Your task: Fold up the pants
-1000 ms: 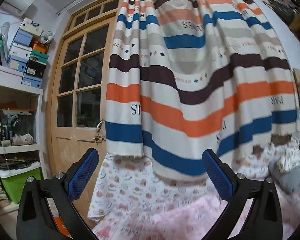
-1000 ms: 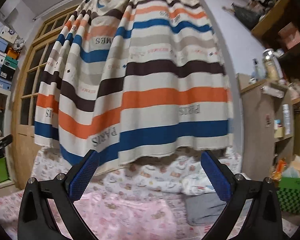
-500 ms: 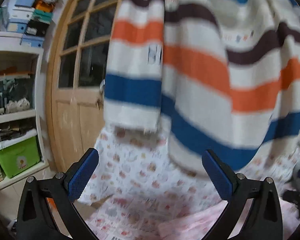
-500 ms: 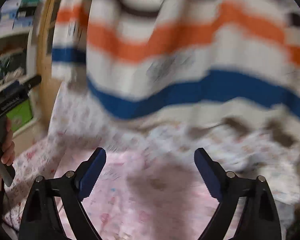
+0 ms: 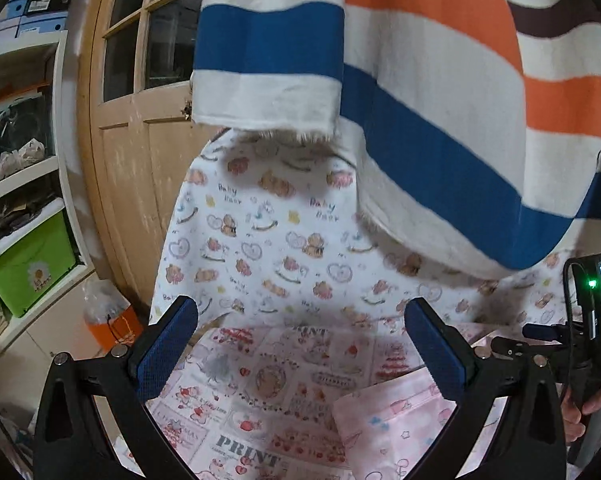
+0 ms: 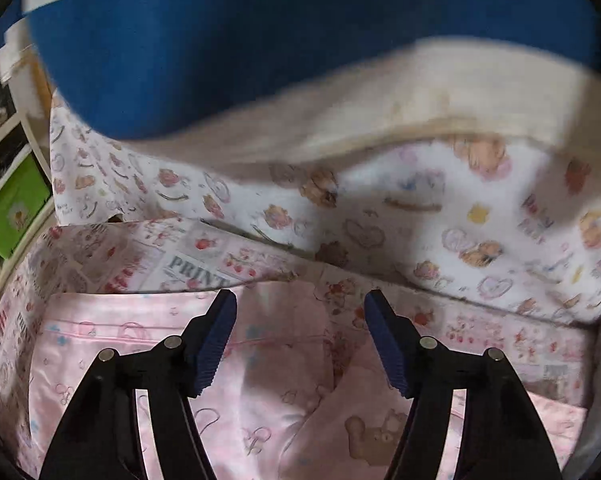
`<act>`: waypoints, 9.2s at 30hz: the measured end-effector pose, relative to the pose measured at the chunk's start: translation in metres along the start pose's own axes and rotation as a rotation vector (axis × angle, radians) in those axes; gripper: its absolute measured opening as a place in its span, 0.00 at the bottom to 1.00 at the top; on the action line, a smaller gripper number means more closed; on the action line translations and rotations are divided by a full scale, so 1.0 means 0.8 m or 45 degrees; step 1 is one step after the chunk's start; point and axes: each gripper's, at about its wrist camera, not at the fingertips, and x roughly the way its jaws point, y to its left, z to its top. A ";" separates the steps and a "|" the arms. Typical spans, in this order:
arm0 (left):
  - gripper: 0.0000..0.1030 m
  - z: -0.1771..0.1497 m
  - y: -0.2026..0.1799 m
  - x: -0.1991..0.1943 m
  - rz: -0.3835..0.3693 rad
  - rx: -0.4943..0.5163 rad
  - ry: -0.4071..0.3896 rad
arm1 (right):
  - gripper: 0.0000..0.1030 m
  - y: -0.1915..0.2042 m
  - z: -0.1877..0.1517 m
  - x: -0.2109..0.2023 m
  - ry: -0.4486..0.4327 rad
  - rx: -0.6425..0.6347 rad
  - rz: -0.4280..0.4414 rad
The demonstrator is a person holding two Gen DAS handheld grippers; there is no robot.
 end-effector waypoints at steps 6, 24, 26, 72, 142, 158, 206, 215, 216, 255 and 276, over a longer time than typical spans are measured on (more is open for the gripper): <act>1.00 -0.009 -0.014 0.010 0.001 0.051 0.026 | 0.22 -0.006 -0.006 0.007 0.002 0.001 0.132; 0.87 -0.039 -0.026 0.073 -0.246 -0.040 0.452 | 0.06 -0.070 -0.004 -0.027 -0.127 0.136 -0.094; 0.87 -0.041 -0.024 0.075 -0.211 -0.044 0.459 | 0.13 -0.067 -0.003 -0.022 -0.085 0.114 0.047; 0.27 -0.076 -0.062 0.103 -0.575 -0.063 0.657 | 0.06 -0.101 -0.006 -0.003 0.020 0.162 -0.297; 0.95 -0.010 -0.304 -0.067 -0.700 0.425 -0.084 | 0.79 -0.267 -0.149 -0.242 -0.643 0.461 -0.322; 0.62 -0.048 -0.338 0.039 -0.528 0.343 0.203 | 0.79 -0.283 -0.152 -0.220 -0.548 0.409 -0.343; 0.06 -0.093 -0.331 0.108 -0.182 0.408 0.478 | 0.41 -0.295 -0.162 -0.109 0.124 0.642 0.100; 0.06 -0.092 -0.326 0.110 -0.173 0.421 0.475 | 0.41 -0.269 -0.166 -0.107 0.227 0.592 0.175; 0.06 -0.092 -0.327 0.110 -0.172 0.423 0.474 | 0.41 -0.266 -0.166 -0.108 0.227 0.588 0.166; 0.59 -0.082 -0.343 0.102 -0.458 0.479 0.455 | 0.03 -0.310 -0.161 -0.114 -0.098 0.523 -0.568; 0.84 -0.025 -0.220 -0.162 -0.460 0.449 -0.243 | 0.67 -0.232 -0.205 -0.329 -0.662 0.411 -0.335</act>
